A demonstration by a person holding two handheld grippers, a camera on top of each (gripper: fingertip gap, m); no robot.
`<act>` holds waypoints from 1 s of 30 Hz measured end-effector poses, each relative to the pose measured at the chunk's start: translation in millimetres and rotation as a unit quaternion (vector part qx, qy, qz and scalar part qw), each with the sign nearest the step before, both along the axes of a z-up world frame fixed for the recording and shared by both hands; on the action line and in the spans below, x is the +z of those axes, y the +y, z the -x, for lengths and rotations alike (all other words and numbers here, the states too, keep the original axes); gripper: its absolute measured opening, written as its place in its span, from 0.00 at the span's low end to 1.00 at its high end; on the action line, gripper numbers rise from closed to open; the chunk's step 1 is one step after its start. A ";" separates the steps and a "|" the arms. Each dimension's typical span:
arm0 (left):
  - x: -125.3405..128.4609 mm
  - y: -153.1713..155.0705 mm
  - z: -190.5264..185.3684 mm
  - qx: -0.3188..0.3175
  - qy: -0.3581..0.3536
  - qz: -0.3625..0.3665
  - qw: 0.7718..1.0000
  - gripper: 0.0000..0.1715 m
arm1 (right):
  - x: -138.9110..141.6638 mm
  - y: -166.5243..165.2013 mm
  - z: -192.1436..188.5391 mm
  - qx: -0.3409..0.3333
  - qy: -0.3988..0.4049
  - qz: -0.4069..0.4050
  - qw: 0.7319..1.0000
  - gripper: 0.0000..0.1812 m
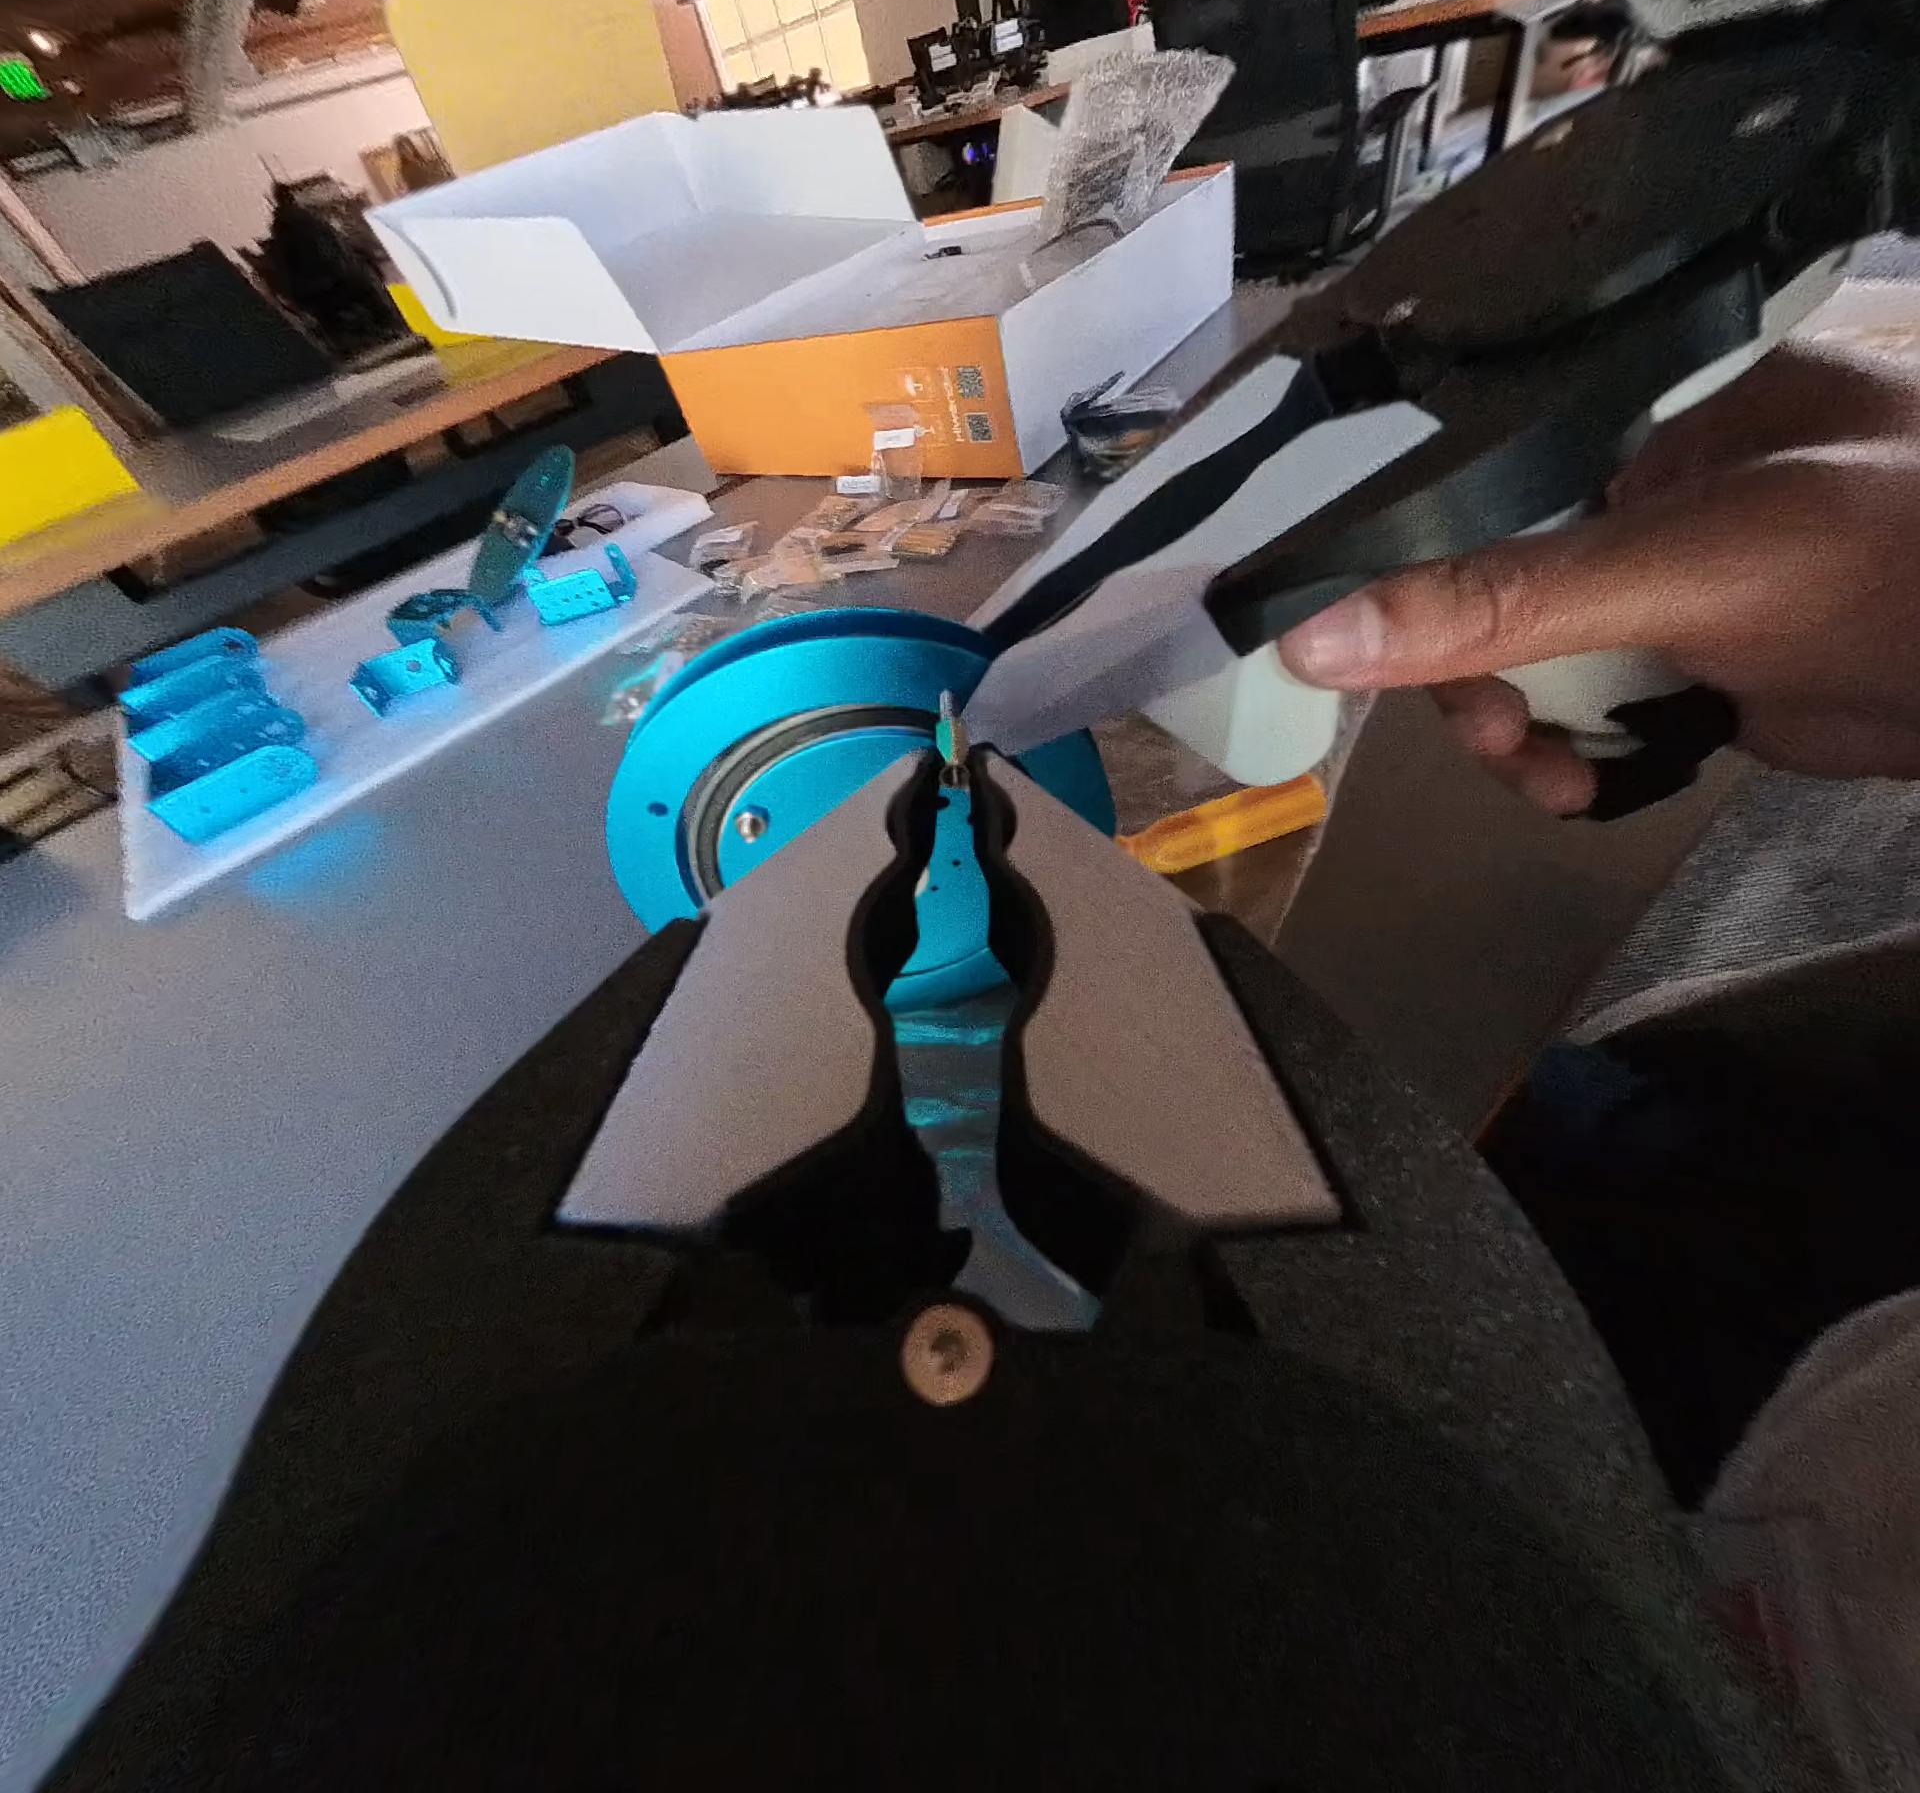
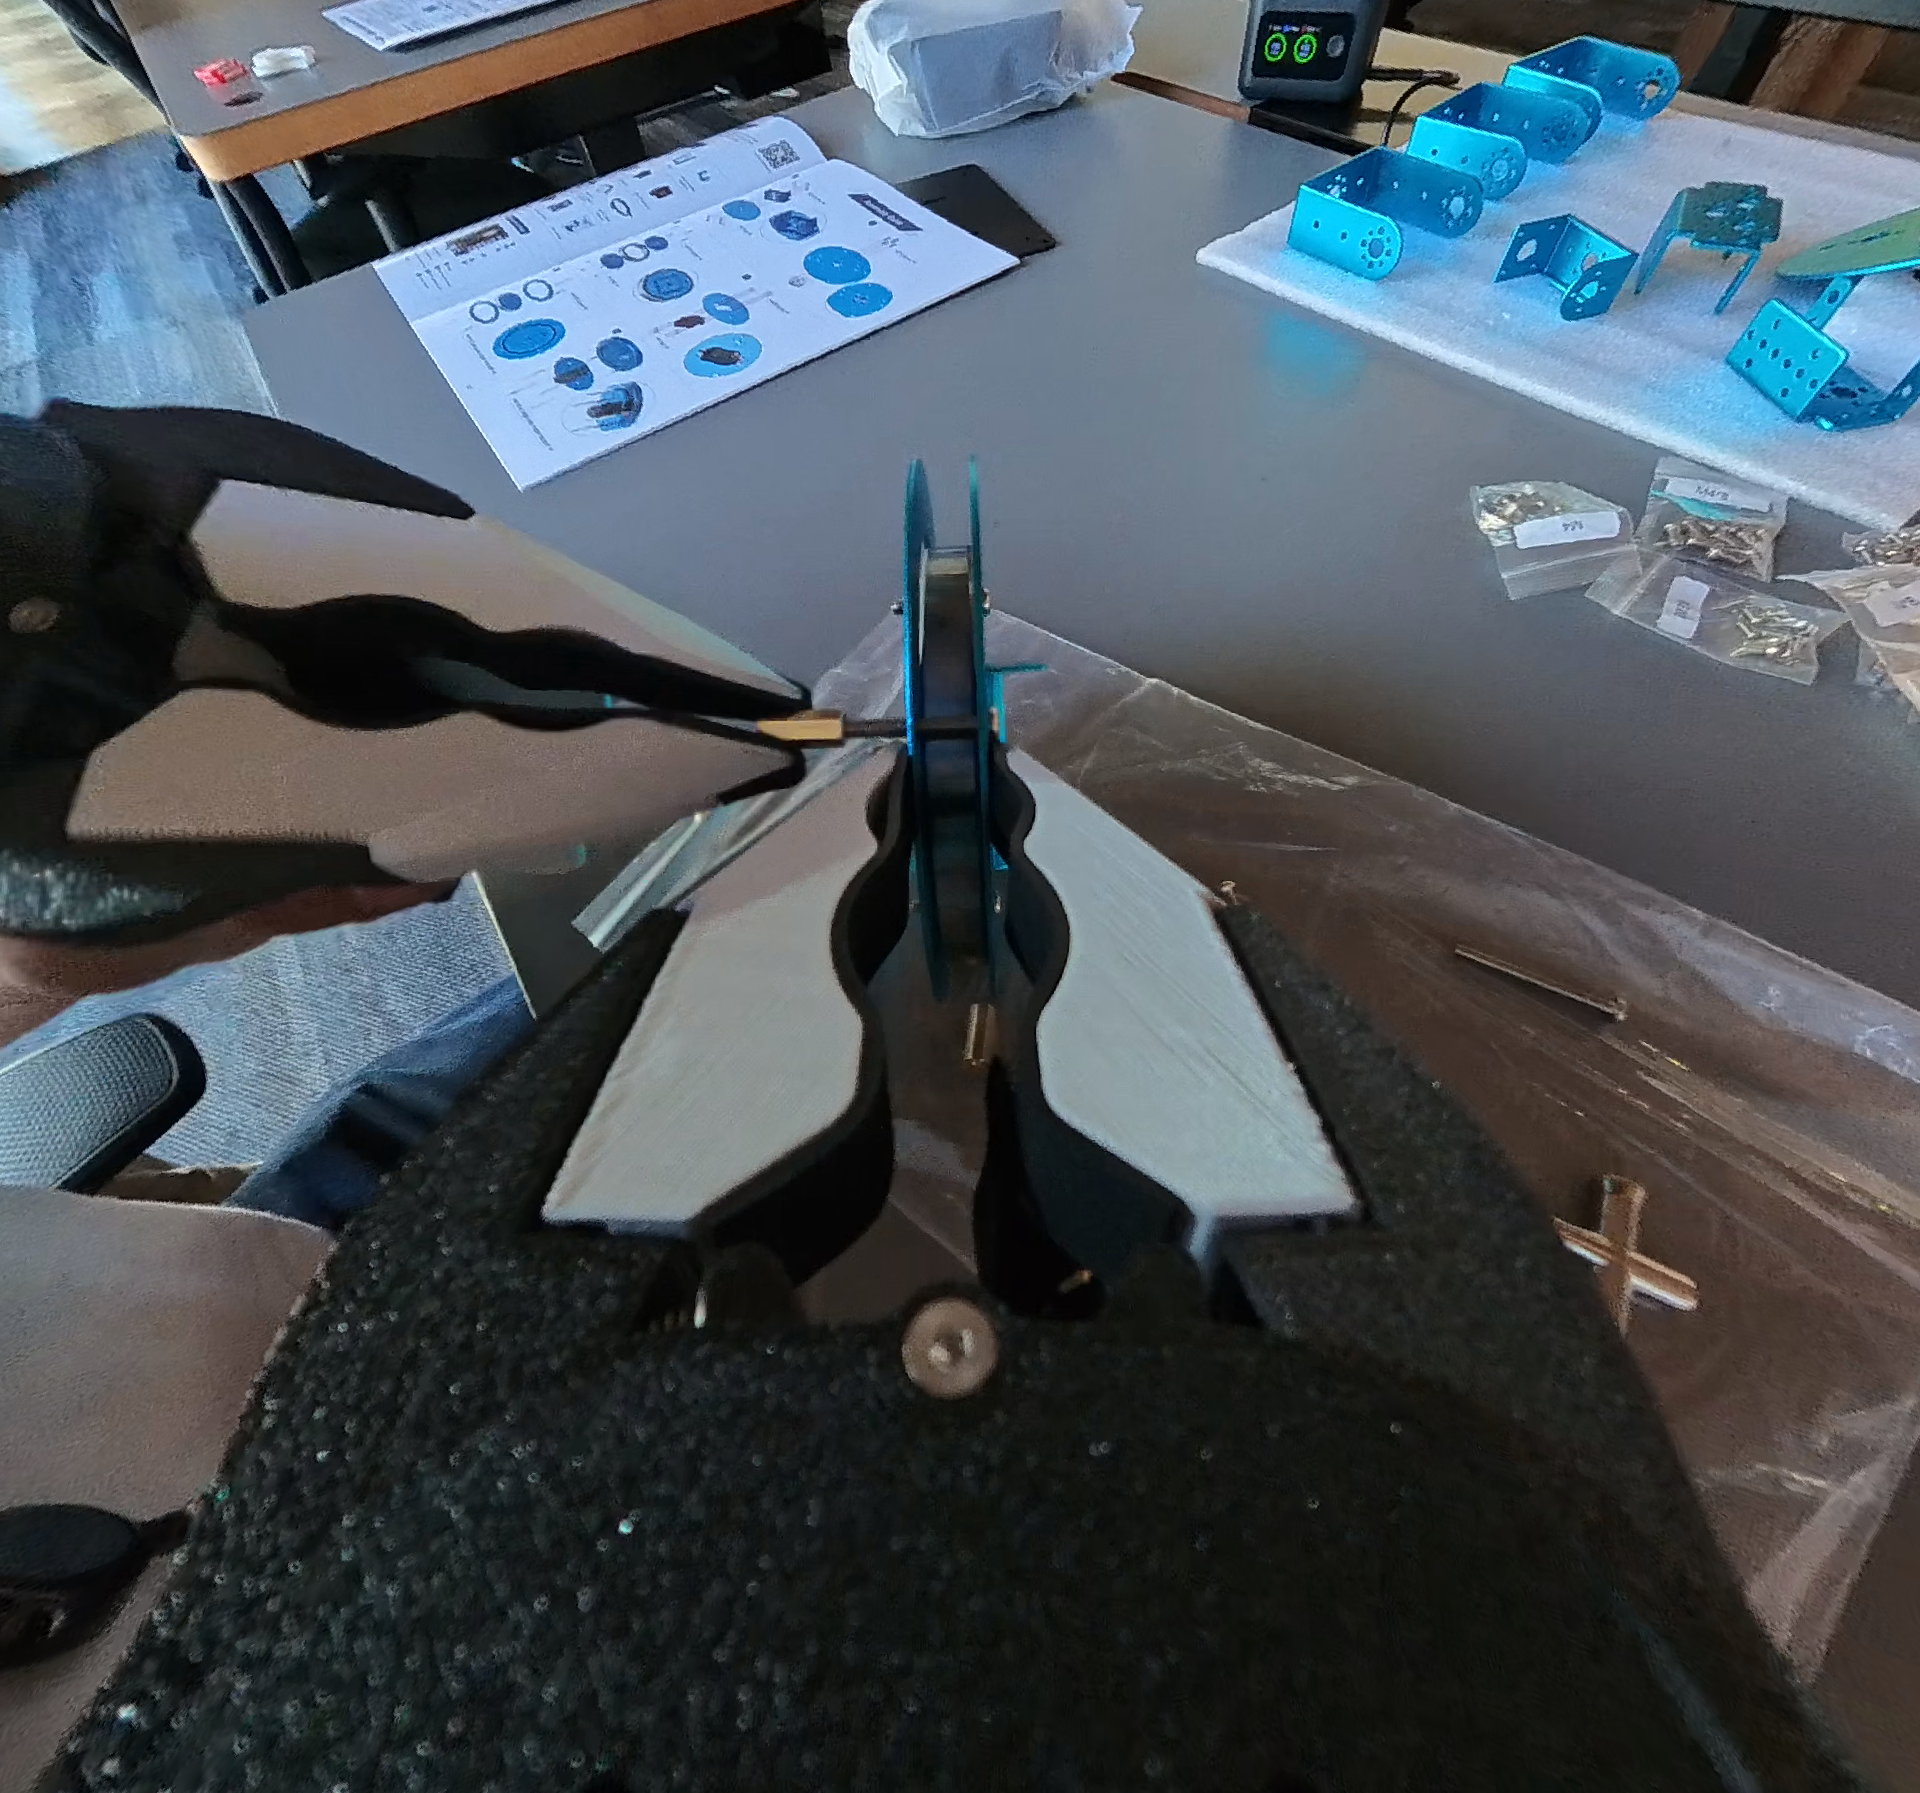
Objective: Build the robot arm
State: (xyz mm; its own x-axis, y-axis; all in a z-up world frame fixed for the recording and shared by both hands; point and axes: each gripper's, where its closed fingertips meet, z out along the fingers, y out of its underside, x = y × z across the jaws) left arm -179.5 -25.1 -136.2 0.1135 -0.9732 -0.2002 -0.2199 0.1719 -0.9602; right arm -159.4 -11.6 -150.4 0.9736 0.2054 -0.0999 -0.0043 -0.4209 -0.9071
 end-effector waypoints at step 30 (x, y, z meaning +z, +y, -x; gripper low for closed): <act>0.1 -1.7 1.7 0.033 0.057 -0.237 0.969 0.03 | 1.0 1.1 4.9 -0.007 -0.030 -0.027 0.999 0.07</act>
